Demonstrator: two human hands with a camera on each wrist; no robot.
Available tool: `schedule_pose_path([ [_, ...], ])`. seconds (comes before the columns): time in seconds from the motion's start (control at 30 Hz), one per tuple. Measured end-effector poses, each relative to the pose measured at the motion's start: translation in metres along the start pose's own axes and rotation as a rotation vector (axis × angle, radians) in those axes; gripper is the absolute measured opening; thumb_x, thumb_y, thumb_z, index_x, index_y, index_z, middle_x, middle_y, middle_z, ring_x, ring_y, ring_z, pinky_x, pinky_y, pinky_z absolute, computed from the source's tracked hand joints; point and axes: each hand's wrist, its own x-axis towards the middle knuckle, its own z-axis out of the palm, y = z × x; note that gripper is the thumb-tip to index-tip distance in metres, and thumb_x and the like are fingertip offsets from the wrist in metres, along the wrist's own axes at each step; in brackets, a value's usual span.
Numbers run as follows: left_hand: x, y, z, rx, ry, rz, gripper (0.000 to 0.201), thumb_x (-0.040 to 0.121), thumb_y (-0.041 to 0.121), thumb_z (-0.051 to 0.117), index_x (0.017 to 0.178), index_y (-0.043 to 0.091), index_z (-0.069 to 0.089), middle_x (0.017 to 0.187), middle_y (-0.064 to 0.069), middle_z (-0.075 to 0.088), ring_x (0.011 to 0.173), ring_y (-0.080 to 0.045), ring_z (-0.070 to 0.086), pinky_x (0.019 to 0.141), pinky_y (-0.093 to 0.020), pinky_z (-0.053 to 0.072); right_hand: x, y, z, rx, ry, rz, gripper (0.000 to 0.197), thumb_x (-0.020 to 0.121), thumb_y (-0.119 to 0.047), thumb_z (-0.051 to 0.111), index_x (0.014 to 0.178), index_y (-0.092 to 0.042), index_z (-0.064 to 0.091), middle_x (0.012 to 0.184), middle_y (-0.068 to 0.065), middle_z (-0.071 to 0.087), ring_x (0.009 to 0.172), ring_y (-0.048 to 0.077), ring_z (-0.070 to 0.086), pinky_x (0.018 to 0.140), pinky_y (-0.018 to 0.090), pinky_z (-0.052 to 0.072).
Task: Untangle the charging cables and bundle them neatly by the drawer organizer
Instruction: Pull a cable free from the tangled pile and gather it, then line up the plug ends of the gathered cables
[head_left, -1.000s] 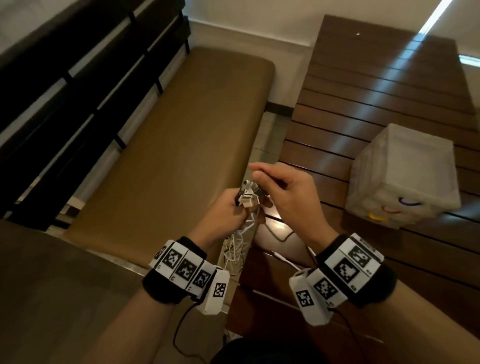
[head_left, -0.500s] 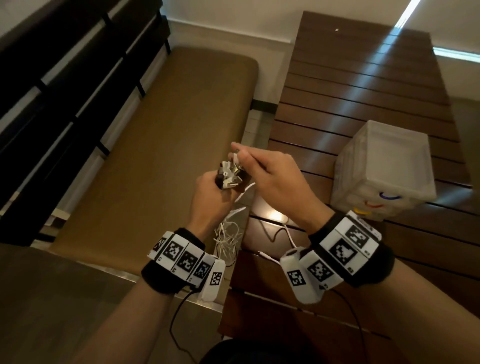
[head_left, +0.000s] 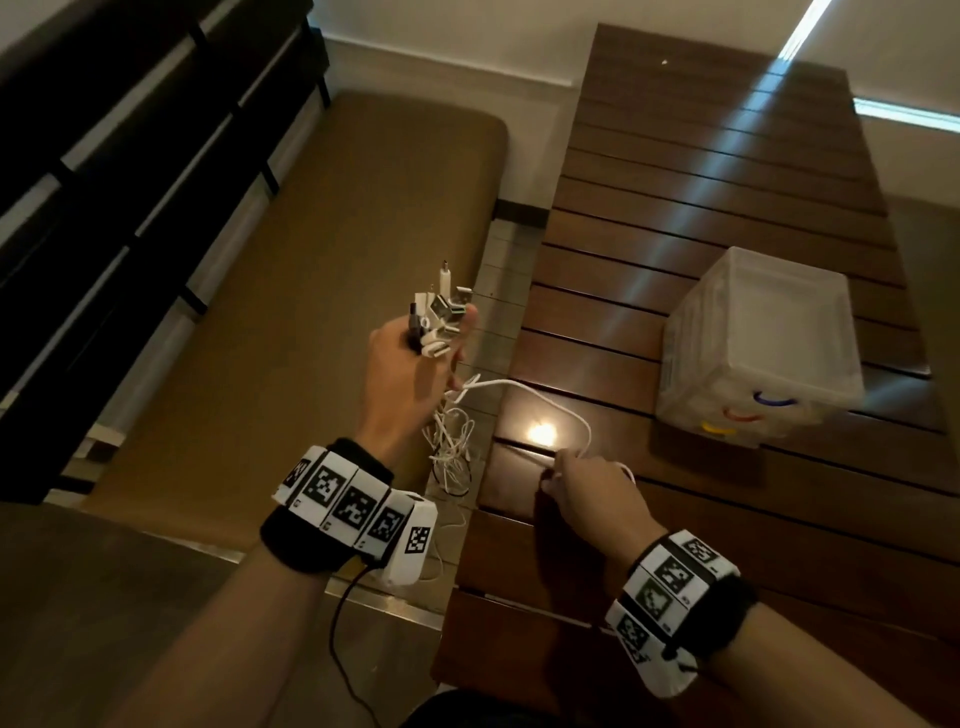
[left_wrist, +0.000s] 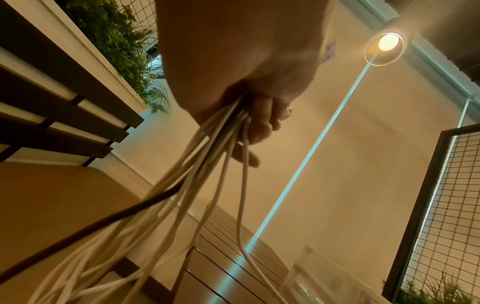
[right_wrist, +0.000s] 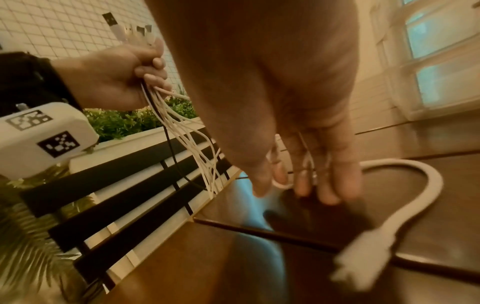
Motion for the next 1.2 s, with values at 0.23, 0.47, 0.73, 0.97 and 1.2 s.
schedule_pose_path([
  [0.23,0.013,0.012,-0.019,-0.036,0.158,0.098,0.031,0.077,0.061,0.058,0.06,0.036,0.065,0.056,0.012,0.06,0.045,-0.001,0.047,0.052,-0.026,0.034,0.016,-0.052,-0.05,0.324,0.381,-0.375,0.025,0.104,-0.031,0.043,0.106,-0.015,0.063,0.101,-0.001,0.063,0.082,0.015,0.06,0.067,0.027,0.047],
  [0.47,0.015,0.013,-0.034,-0.021,0.197,0.098,0.034,0.083,0.05,0.061,0.059,0.027,0.061,0.055,0.013,0.06,0.046,0.002,0.047,0.053,-0.022,0.037,0.029,-0.065,-0.043,0.135,-0.18,-0.363,0.056,0.104,-0.029,0.042,0.156,-0.033,0.02,0.12,0.011,0.066,0.101,0.026,0.065,0.087,0.033,0.052],
  [0.73,0.014,0.002,-0.031,0.028,0.089,0.031,0.038,0.082,0.052,0.059,0.058,0.023,0.059,0.05,0.013,0.057,0.045,0.001,0.046,0.053,-0.025,0.037,0.028,-0.062,-0.08,0.22,-0.002,-0.369,0.029,0.097,-0.04,0.058,0.117,-0.022,0.069,0.102,-0.006,0.072,0.083,0.0,0.06,0.078,0.029,0.051],
  [0.97,0.014,-0.006,-0.004,0.091,-0.139,0.078,0.043,0.084,0.059,0.061,0.109,0.024,0.064,0.109,-0.001,0.06,0.096,-0.008,0.061,0.079,-0.019,0.048,0.022,-0.088,-0.111,0.724,-0.017,-0.511,0.035,0.074,-0.034,0.083,0.099,-0.042,0.06,0.103,-0.02,0.066,0.097,-0.003,0.062,0.085,0.019,0.051],
  [1.2,0.025,-0.001,0.0,0.342,-0.236,0.066,0.084,0.068,0.093,0.035,0.132,0.042,0.055,0.146,0.013,0.04,0.134,-0.004,0.037,0.112,-0.039,0.036,0.026,-0.106,-0.117,0.977,0.151,-0.519,0.029,0.089,0.001,0.057,0.115,-0.01,0.062,0.111,0.013,0.067,0.105,0.023,0.064,0.091,0.05,0.054],
])
